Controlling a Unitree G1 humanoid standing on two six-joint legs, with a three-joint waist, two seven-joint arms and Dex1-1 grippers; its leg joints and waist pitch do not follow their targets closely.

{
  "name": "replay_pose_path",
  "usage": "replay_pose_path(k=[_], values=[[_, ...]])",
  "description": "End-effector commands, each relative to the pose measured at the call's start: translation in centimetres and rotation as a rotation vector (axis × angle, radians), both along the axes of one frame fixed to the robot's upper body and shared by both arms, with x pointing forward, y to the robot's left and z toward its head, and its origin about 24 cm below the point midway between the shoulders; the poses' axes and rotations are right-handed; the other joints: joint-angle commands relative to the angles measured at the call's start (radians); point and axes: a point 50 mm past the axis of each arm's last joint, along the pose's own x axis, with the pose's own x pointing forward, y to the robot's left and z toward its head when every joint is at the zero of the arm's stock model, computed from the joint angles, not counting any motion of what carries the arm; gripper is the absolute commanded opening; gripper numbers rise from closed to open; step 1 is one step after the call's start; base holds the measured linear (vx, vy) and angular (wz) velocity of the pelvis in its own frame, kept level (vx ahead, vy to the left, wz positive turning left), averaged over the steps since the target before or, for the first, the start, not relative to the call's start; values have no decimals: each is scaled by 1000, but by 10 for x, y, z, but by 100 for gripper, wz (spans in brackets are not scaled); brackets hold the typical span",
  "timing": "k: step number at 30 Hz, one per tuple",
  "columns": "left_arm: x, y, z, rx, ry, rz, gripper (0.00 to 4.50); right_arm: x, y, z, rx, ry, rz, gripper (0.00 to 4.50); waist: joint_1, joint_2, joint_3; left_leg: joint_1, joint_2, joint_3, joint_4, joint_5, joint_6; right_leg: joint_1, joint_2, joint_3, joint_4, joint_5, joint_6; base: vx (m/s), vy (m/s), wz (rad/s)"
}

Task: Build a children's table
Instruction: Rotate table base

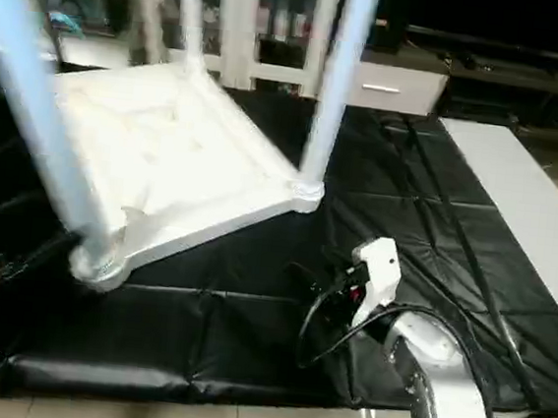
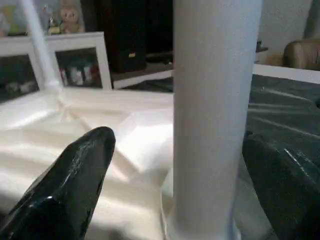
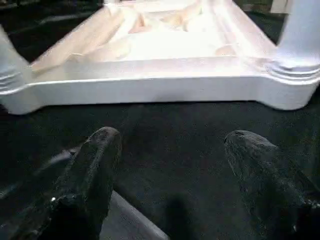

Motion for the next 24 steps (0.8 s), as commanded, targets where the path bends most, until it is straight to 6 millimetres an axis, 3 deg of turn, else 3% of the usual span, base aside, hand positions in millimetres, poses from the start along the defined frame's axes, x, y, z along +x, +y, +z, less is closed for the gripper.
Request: replay_pose_path(k=[1, 3, 5, 7, 8, 12, 14, 15, 18, 20, 21, 22, 24], values=[[5, -3, -3, 23, 13, 10, 449, 0, -2, 2, -3, -11, -14, 357, -4, 28, -41, 16, 17, -16, -95, -423, -50, 21, -28, 26, -75, -314, -150, 0, 0, 0], [15, -14, -2, 9, 13, -32, 449, -1, -2, 2, 1, -14, -19, 357, -2, 22, -45, 17, 16, -18, -92, -420, -49, 25, -32, 26, -74, -338, -142, 0, 0, 0], [22, -25, -2, 1, 17, -90, 449, -1, -2, 2, 3, -15, -24, 357, 1, 28, -49, 15, 16, -16, -90, -372, -40, 26, -34, 29, -72, -304, -153, 0, 0, 0], [41, -67, 2, -63, 35, -287, 449, -2, -2, 1, 4, -13, -22, 357, 4, 34, -51, 15, 15, -13, -87, -326, -38, 28, -31, 28, -66, -239, -175, 0, 0, 0], [41, -67, 2, -63, 35, -287, 449, -2, -2, 1, 4, -13, -22, 357, 9, 35, -52, 19, 15, -11, -84, -323, -38, 25, -31, 28, -64, -228, -187, 0, 0, 0], [64, -122, 4, -95, 46, -499, 449, -3, -1, 2, -4, -14, -12, 357, 14, 36, -54, 17, 14, -8, -81, -312, -32, 31, -33, 27, -68, -222, -194, 0, 0, 0], [66, -128, 5, -95, 44, -518, 449, -3, -1, 2, -4, -15, -11, 357, 14, 31, -57, 5, 14, -12, -80, -268, -24, 44, -38, 26, -59, -177, -200, 0, 0, 0], [71, -153, 7, -87, 32, -594, 449, -2, -2, 4, -5, -21, -12, 357, 12, 28, -58, 4, 13, -11, -78, -250, -17, 45, -37, 26, -59, -162, -201, 0, 0, 0], [76, -178, 9, -55, 7, -650, 449, -1, -3, 4, -10, -22, -15, 357, 9, 26, -63, 0, 11, -8, -68, -182, 16, 49, -38, 26, -53, -86, -223, 0, 0, 0], [85, -193, 8, 11, -19, -604, 449, -1, -3, 3, -19, -17, -16, 357, 7, 7, -65, -4, 11, -5, -61, -136, 56, 50, -37, 25, -52, -45, -236, 0, 0, 0], [89, -197, 7, 41, -29, -586, 449, -2, -4, 2, -22, -14, -18, 357, 11, 13, -66, -1, 13, -6, -60, -132, 65, 51, -41, 24, -48, -51, -238, 0, 0, 0], [91, -199, 7, 56, -28, -576, 449, -2, -4, 2, -23, -11, -17, 357, 8, -3, -63, -5, 12, -4, -60, -135, 74, 50, -38, 24, -55, -70, -230, 0, 0, 0], [91, -199, 7, 59, -23, -594, 449, -2, -4, 3, -22, -6, -16, 357, 12, 0, -60, -5, 14, -6, -63, -149, 71, 50, -44, 24, -57, -137, -220, 0, 0, 0]])
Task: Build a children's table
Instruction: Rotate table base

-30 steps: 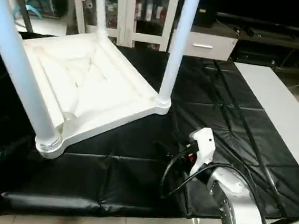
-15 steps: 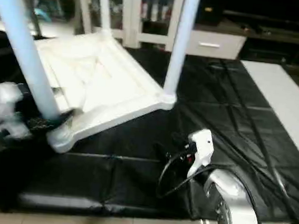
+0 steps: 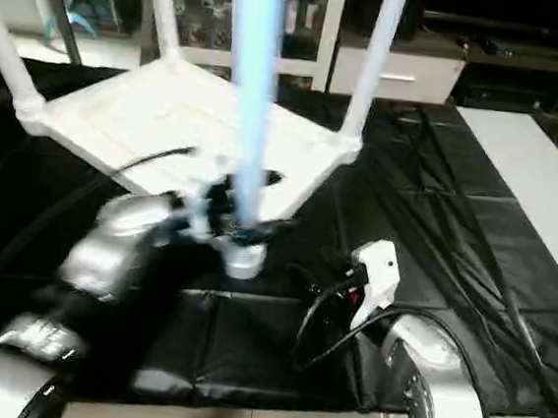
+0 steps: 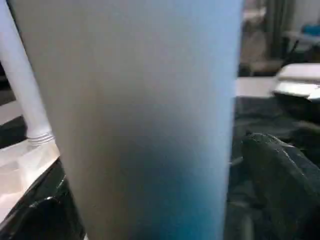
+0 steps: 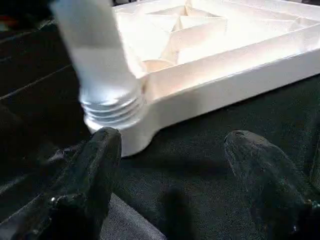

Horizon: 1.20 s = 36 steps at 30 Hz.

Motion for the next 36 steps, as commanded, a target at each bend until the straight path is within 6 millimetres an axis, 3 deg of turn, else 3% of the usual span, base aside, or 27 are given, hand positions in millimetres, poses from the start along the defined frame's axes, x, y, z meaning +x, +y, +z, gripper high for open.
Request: replay_pose_path(k=[1, 2, 3, 4, 5, 8, 14, 15, 16, 17, 20, 23, 25, 28, 29, 30, 31, 33, 34, 36], values=[[-1, 5, 0, 16, 8, -32, 449, 0, -3, 5, -6, 4, -4, 357, 3, -60, -65, -1, 15, -7, -66, -150, 75, 58, -43, 24, -56, -186, -203, 0, 0, 0], [-1, 5, 0, 16, 8, -32, 449, 0, -3, 5, -6, 4, -4, 357, 8, -37, -61, 3, 18, -8, -69, -159, 69, 48, -47, 26, -61, -237, -199, 0, 0, 0], [-3, 10, 1, 7, 12, -47, 449, 1, -6, 5, -7, 15, -9, 357, 6, -60, -64, 9, 20, -5, -67, -159, 66, 45, -45, 26, -60, -234, -199, 0, 0, 0], [-3, 13, 2, 11, 15, -49, 449, 2, -8, 5, -9, 19, -9, 357, 7, -59, -63, 6, 21, -8, -69, -153, 64, 47, -45, 26, -55, -223, -201, 0, 0, 0], [-3, 13, 2, 11, 15, -49, 449, 2, -8, 5, -9, 19, -9, 357, 8, -50, -62, 11, 23, -8, -71, -164, 56, 40, -44, 26, -56, -216, -202, 0, 0, 0], [-7, 32, -1, 24, 24, -37, 449, 3, -7, 9, -12, 30, -7, 357, 3, -64, -59, 13, 25, -7, -74, -194, 40, 37, -40, 25, -55, -201, -204, 0, 0, 0], [-3, 57, -6, 16, 1, 85, 449, 6, -7, 15, -14, 27, -19, 357, 7, -63, -59, 17, 23, -7, -75, -212, 19, 37, -42, 28, -55, -197, -192, 0, 0, 0], [-3, 60, -6, 12, 2, 97, 449, 6, -7, 16, -20, 28, -17, 357, 11, -56, -58, 17, 24, -8, -76, -214, 11, 37, -44, 28, -54, -200, -192, 0, 0, 0], [-2, 62, -5, 9, 3, 105, 449, 6, -7, 16, -23, 28, -16, 357, 10, -59, -58, 16, 23, -8, -76, -216, 9, 38, -43, 28, -55, -200, -190, 0, 0, 0], [-2, 65, -5, 3, 8, 114, 449, 6, -6, 17, -25, 26, -14, 357, 12, -53, -59, 15, 23, -9, -77, -219, 2, 39, -43, 28, -53, -195, -191, 0, 0, 0], [-2, 67, -4, 1, 12, 119, 449, 6, -6, 18, -25, 26, -13, 357, 11, -59, -59, 14, 22, -8, -77, -215, -1, 41, -42, 28, -52, -177, -190, 0, 0, 0], [-3, 73, -6, 14, 17, 120, 449, 4, -7, 20, -28, 29, -10, 357, 11, -52, -60, 15, 22, -9, -77, -209, -1, 41, -41, 28, -50, -156, -196, 0, 0, 0], [-4, 73, -7, 15, 17, 120, 449, 4, -7, 20, -29, 29, -9, 357, 10, -54, -60, 15, 22, -9, -77, -212, -3, 41, -41, 28, -50, -157, -198, 0, 0, 0], [1, 86, -21, 150, 52, 130, 449, 1, 3, 28, -20, -2, 36, 357, 10, -54, -59, 15, 19, -10, -78, -222, -1, 40, -39, 29, -55, -186, -172, 0, 0, 0], [1, 87, -21, 170, 62, 106, 449, 0, 6, 29, -15, -9, 44, 357, 10, -32, -59, 18, 19, -12, -81, -237, -14, 39, -40, 29, -57, -194, -165, 0, 0, 0], [0, 87, -21, 171, 63, 105, 449, 0, 7, 29, -14, -9, 45, 357, 8, -41, -60, 18, 20, -13, -81, -239, -20, 41, -39, 28, -54, -179, -170, 0, 0, 0], [0, 88, -22, 181, 69, 90, 449, -1, 9, 30, -12, -13, 49, 357, 10, -37, -60, 18, 21, -14, -81, -237, -23, 40, -41, 28, -52, -168, -178, 0, 0, 0], [-1, 86, -21, 200, 76, 59, 449, -4, 11, 31, -4, -16, 57, 357, 11, -37, -61, 18, 22, -14, -81, -236, -26, 41, -41, 28, -48, -140, -199, 0, 0, 0], [-1, 83, -21, 237, 79, 13, 449, -9, 13, 30, -7, -16, 79, 357, 14, -27, -60, 20, 21, -12, -81, -243, -28, 39, -40, 29, -53, -125, -204, 0, 0, 0], [-1, 81, -22, 260, 79, -11, 449, -13, 14, 30, -11, -15, 93, 357, 23, -30, -60, 20, 22, -12, -81, -246, -26, 42, -41, 28, -48, -112, -211, 0, 0, 0]])
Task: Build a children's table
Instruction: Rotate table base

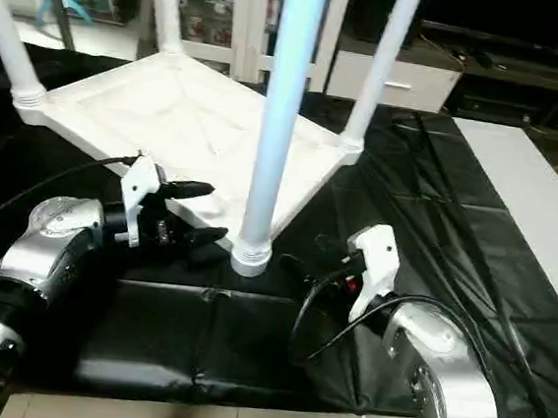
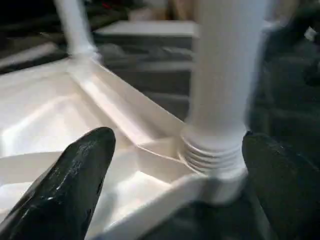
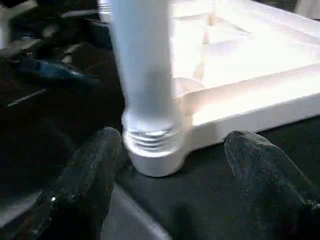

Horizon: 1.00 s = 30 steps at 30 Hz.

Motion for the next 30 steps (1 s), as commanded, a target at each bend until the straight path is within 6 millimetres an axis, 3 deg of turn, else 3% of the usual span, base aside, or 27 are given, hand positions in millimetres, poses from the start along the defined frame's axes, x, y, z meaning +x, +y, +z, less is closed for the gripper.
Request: replay_pose_path(k=[1, 2, 3, 8, 11, 12, 16, 17, 23, 24, 30], values=[[1, -4, 2, 37, -1, -39, 449, -2, 0, 3, 0, -3, 16, 357, 2, 16, -64, 19, 21, -12, -84, -249, -26, 44, -41, 28, -51, -116, -214, 0, 0, 0], [2, -6, 2, 73, -4, -66, 449, -5, 2, 3, -1, -3, 36, 357, 3, 26, -64, 19, 22, -13, -85, -257, -29, 44, -43, 28, -52, -124, -216, 0, 0, 0], [4, -7, 2, 100, -15, -72, 449, -6, 3, 5, -1, -2, 56, 357, 2, 20, -63, 21, 21, -12, -85, -270, -30, 43, -42, 29, -56, -145, -210, 0, 0, 0], [12, -8, 2, 290, -78, -136, 449, -12, 7, 12, -32, -1, 164, 357, 7, 22, -64, 20, 21, -17, -85, -265, -28, 47, -45, 31, -60, -174, -180, 0, 0, 0], [14, -15, 0, 329, -112, -142, 449, -9, 3, 12, -39, -7, 135, 357, 4, 13, -64, 17, 22, -16, -84, -252, -28, 47, -46, 30, -56, -164, -192, 0, 0, 0], [16, -18, -1, 350, -130, -141, 449, -7, 2, 12, -44, -10, 126, 357, 5, 16, -65, 18, 22, -15, -82, -250, -26, 45, -46, 30, -56, -158, -201, 0, 0, 0], [19, -25, -6, 466, -151, -160, 449, -3, 1, 15, -33, -15, 99, 357, 5, 14, -66, 18, 21, -15, -80, -226, -18, 47, -46, 31, -54, -137, -200, 0, 0, 0], [20, -22, -8, 544, -150, -186, 449, -3, 0, 16, -32, -16, 95, 357, 7, 20, -67, 18, 22, -15, -79, -222, -20, 48, -47, 31, -52, -127, -205, 0, 0, 0], [29, -15, -7, 722, -192, -180, 449, -5, -1, 17, -39, -9, 108, 357, 5, 16, -67, 18, 21, -15, -77, -221, -15, 49, -44, 30, -52, -107, -213, 0, 0, 0], [31, -13, -6, 777, -205, -177, 422, -5, -1, 17, -45, -8, 114, 357, 5, 17, -67, 18, 21, -15, -77, -223, -14, 50, -46, 30, -53, -115, -210, 0, 0, 0], [32, -13, -7, 846, -177, -223, 371, -5, -2, 17, -51, -2, 133, 357, 7, 15, -66, 18, 20, -15, -77, -225, -15, 50, -47, 30, -55, -127, -219, 0, 0, 0]])
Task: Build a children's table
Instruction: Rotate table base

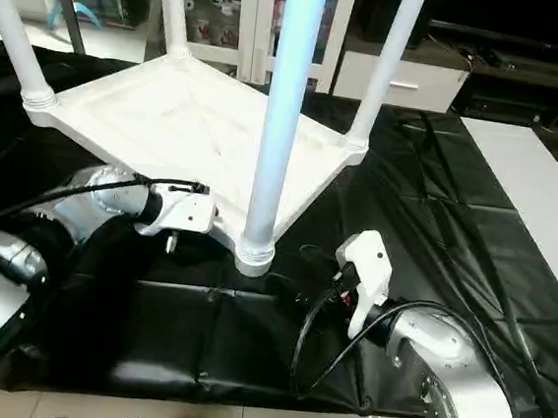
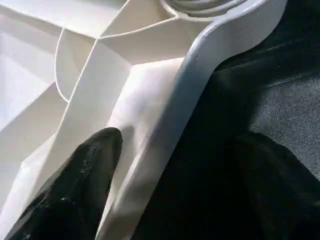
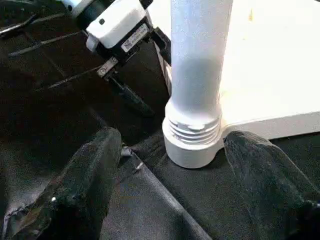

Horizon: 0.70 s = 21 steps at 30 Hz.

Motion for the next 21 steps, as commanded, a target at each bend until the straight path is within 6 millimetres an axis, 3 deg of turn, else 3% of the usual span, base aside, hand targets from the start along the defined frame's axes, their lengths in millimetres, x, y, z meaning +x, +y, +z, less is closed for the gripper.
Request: replay_pose_path(k=[1, 9, 10, 19, 21], values=[[-2, 0, -3, 60, 42, -29, 363, 1, -3, 4, -7, -5, 14, 357, 4, 6, -67, 16, 20, -15, -77, -226, -13, 49, -48, 30, -57, -127, -223, 0, 0, 0], [-6, -5, -7, 51, 136, -59, 306, 5, -3, 1, -19, -18, -15, 357, 4, 6, -68, 16, 20, -13, -74, -201, 0, 51, -48, 29, -51, -73, -254, 0, 0, 0], [-8, -5, -9, 60, 164, -60, 284, 6, -3, 1, -20, -21, -27, 357, 4, 6, -68, 16, 20, -13, -75, -205, 0, 51, -49, 29, -51, -78, -255, 0, 0, 0], [-17, 3, -19, 173, 297, -105, 229, 8, -4, 1, -27, -32, -29, 357, 3, 7, -63, 19, 23, -14, -81, -252, -10, 49, -50, 30, -59, -144, -244, 0, 0, 0], [-18, 4, -20, 185, 302, -108, 203, 8, -4, 1, -27, -32, -29, 357, 2, 7, -60, 21, 23, -16, -85, -290, -17, 48, -52, 31, -66, -207, -231, 0, 0, 0]])
